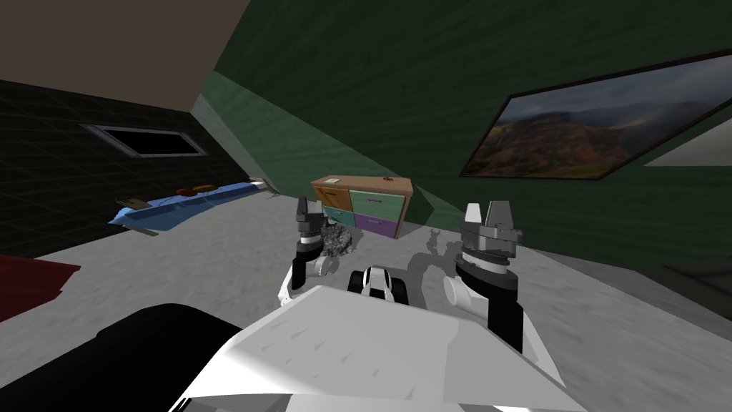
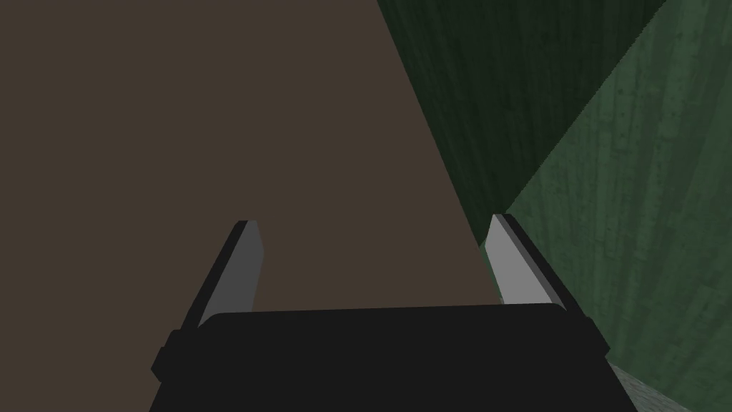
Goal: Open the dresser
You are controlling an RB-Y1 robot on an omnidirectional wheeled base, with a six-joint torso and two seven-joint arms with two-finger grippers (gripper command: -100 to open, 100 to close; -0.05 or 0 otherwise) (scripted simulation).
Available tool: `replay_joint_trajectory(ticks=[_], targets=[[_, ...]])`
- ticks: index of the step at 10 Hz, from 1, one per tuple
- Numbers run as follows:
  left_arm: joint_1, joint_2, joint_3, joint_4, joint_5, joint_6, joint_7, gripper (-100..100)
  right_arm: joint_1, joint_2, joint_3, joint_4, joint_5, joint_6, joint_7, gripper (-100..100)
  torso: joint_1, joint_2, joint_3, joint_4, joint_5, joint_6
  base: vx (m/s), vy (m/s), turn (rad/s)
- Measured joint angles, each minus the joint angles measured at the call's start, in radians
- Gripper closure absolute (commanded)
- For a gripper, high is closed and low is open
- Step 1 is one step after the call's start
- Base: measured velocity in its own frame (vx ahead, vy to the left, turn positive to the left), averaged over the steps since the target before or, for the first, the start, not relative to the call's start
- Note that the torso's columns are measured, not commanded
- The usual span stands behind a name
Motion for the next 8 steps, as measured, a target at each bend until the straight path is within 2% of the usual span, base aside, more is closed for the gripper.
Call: replay_joint_trajectory(ticks=[3,5,8], targets=[[-0.013,0.049,-0.004,0.058,-0.008,-0.001,-0.004,-100,0.000,0.000,0.000,0.000,0.000,0.000,0.000,0,-0.001,0.012,-0.025,0.013,0.000,0.000,0.092,-0.008,-0.034],[-0.034,0.061,-0.010,0.100,-0.017,0.008,-0.011,-100,0.000,0.000,0.000,0.000,0.000,0.000,0.000,0,0.000,0.014,-0.024,0.014,0.000,0.000,0.099,-0.007,-0.043],[-0.043,0.069,-0.024,0.184,-0.031,-0.011,-0.021,-100,0.000,0.000,0.000,0.000,0.000,0.000,0.000,0,0.000,0.013,-0.025,0.014,0.000,0.000,0.118,-0.014,-0.049]])
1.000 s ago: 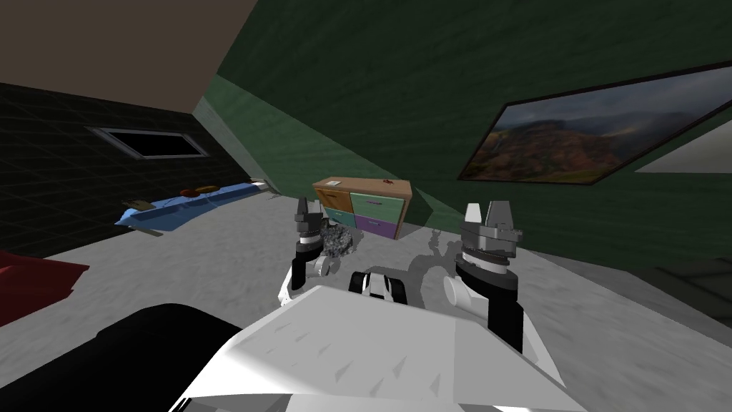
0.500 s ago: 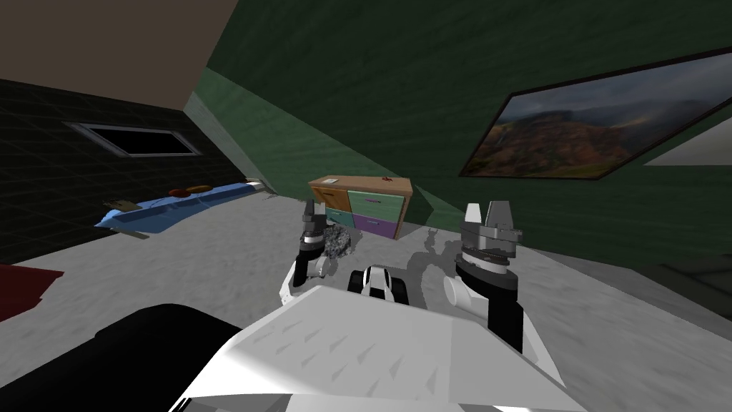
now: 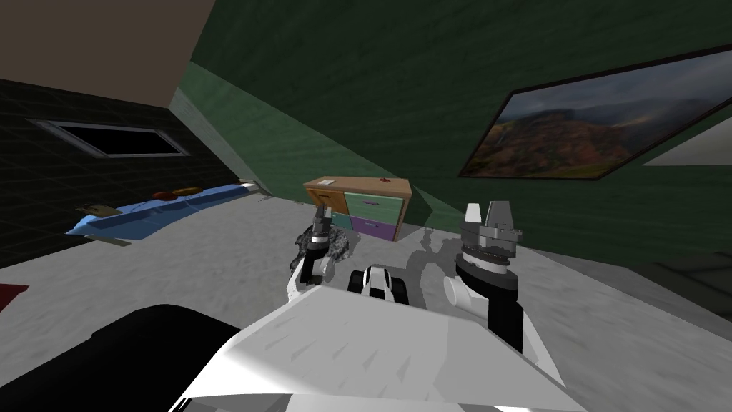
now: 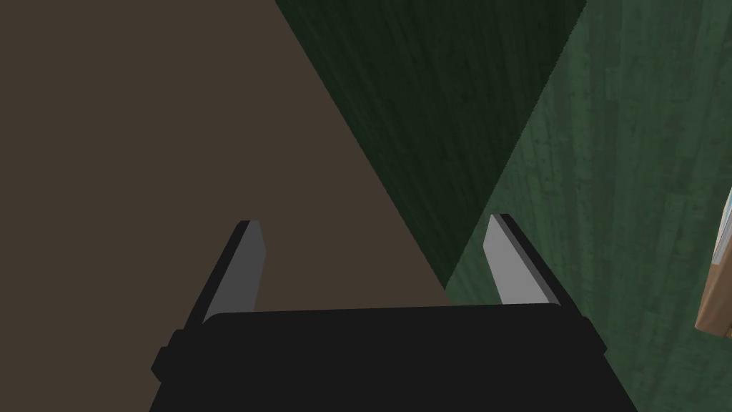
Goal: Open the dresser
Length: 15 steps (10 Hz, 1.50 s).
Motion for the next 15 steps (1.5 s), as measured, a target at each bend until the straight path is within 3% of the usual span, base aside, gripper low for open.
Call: replay_joint_trajectory(ticks=[3,15], targets=[[-0.028,0.012,0.000,0.077,-0.009,0.010,-0.004,-100,0.000,0.000,0.000,0.000,0.000,0.000,0.000,0,0.001,0.000,0.000,0.000,0.000,0.000,0.133,0.009,-0.049],[-0.108,-0.002,-0.040,0.367,-0.063,0.020,-0.043,-100,0.000,0.000,0.000,0.000,0.000,0.000,0.000,0,0.001,-0.001,-0.001,0.000,0.000,0.000,0.114,-0.003,-0.045]])
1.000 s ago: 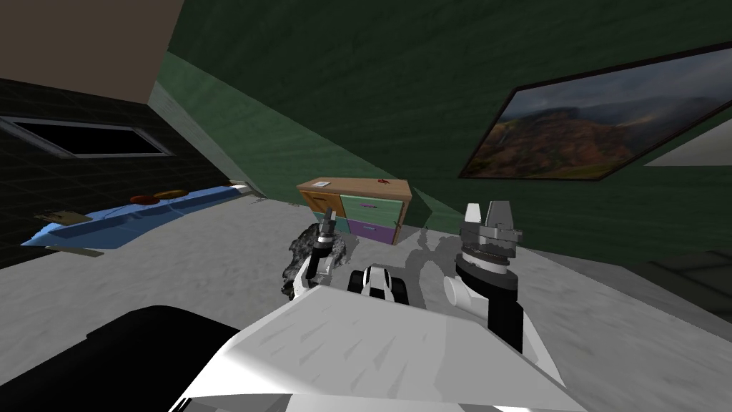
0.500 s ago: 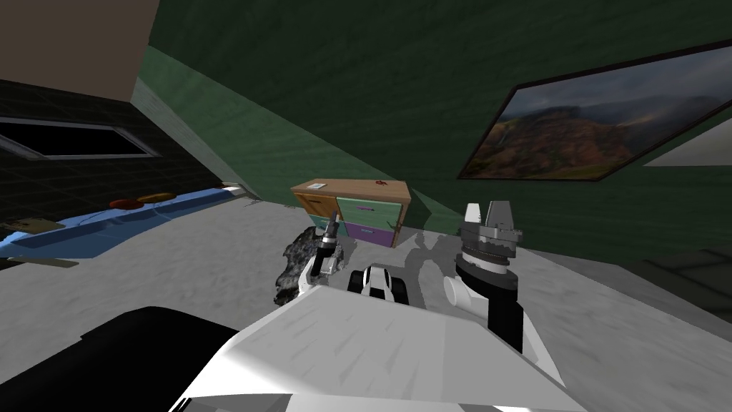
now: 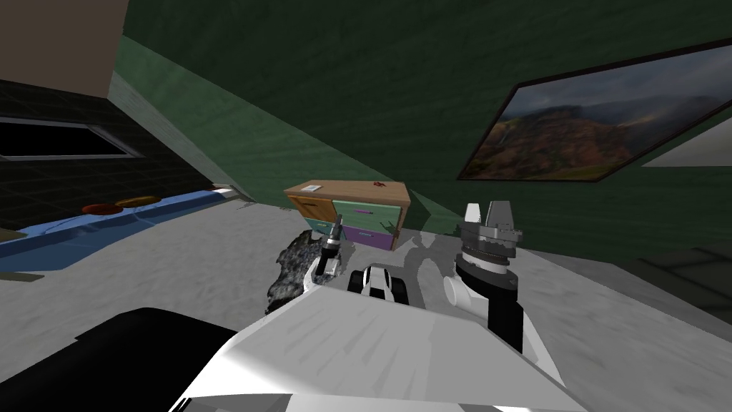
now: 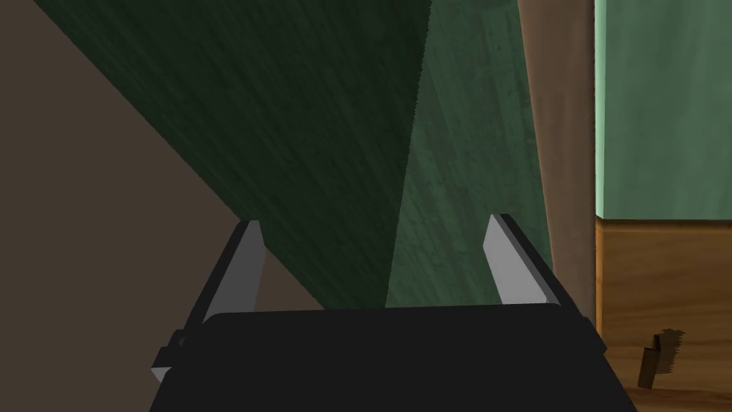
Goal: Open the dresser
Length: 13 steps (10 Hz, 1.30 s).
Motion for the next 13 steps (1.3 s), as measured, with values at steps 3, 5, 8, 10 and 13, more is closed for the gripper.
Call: replay_joint_trajectory(ticks=[3,5,8,10,13], targets=[[-0.018,0.000,-0.006,0.075,-0.011,0.004,-0.004,-100,0.000,0.000,0.000,0.000,0.000,0.000,0.000,0,-0.001,0.005,0.003,0.001,0.000,0.000,0.108,-0.002,-0.035],[-0.033,-0.003,-0.011,0.142,-0.019,-0.004,-0.008,-100,0.000,0.000,0.000,0.000,0.000,0.000,0.000,0,-0.001,0.002,0.001,0.001,0.000,0.000,0.130,-0.008,-0.059],[-0.051,-0.011,-0.021,0.214,-0.032,0.002,-0.017,-100,0.000,0.000,0.000,0.000,0.000,0.000,0.000,0,0.000,0.004,0.002,0.001,0.000,0.000,0.099,0.015,-0.034],[-0.062,-0.017,-0.027,0.273,-0.041,-0.003,-0.023,-100,0.000,0.000,0.000,0.000,0.000,0.000,0.000,0,-0.001,0.002,0.001,0.001,0.000,0.000,0.105,0.002,-0.054],[-0.086,-0.017,-0.034,0.351,-0.053,0.007,-0.029,-100,0.000,0.000,0.000,0.000,0.000,0.000,0.000,0,0.000,0.000,0.000,0.000,0.000,0.000,0.129,0.003,-0.040]])
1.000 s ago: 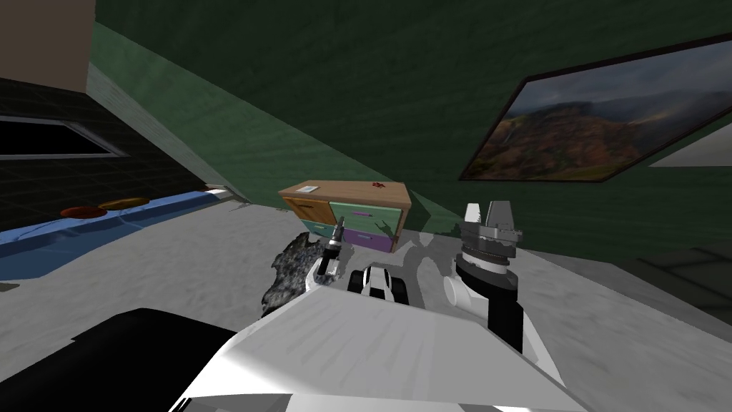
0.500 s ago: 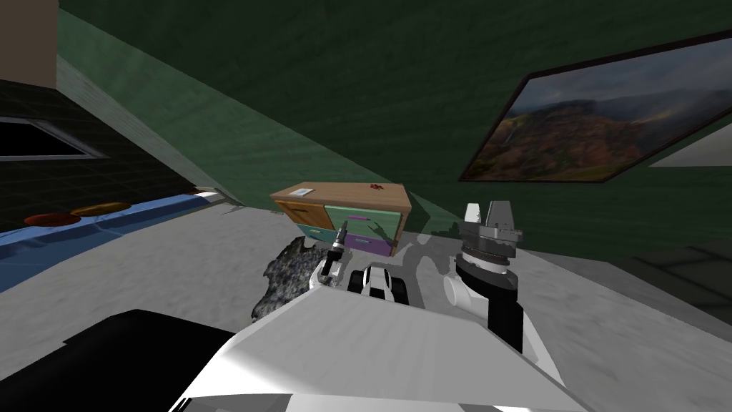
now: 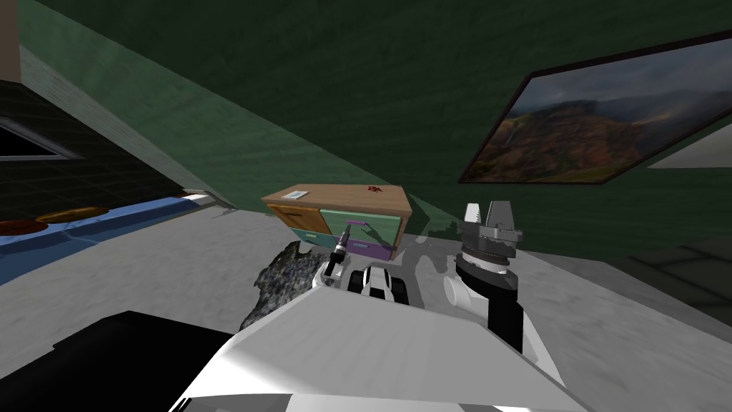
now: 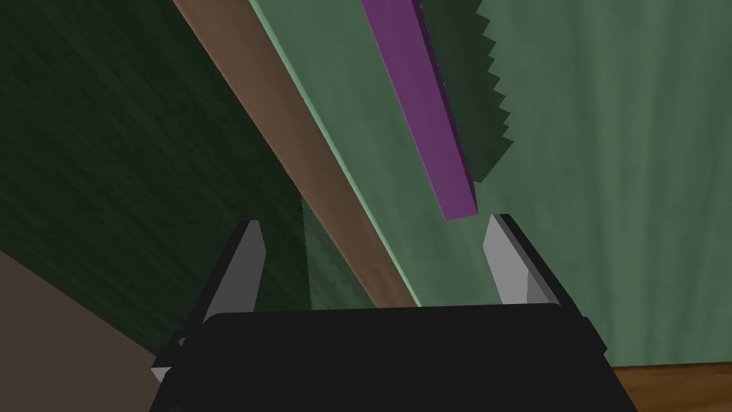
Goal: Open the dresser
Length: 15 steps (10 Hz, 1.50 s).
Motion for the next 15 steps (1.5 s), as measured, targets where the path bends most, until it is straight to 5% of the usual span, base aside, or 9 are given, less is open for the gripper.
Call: replay_joint_trajectory(ticks=[7,15], targets=[[-0.032,-0.007,-0.013,0.113,-0.019,0.003,-0.012,-100,0.000,0.000,0.000,0.000,0.000,0.000,0.000,0,-0.001,0.004,0.003,0.001,0.000,0.000,0.056,0.002,-0.020],[-0.192,0.049,-0.012,0.322,0.020,-0.056,0.020,-100,0.000,0.000,0.000,0.000,0.000,0.000,0.000,0,0.001,0.001,0.001,0.000,0.000,0.000,-0.034,-0.032,0.001]])
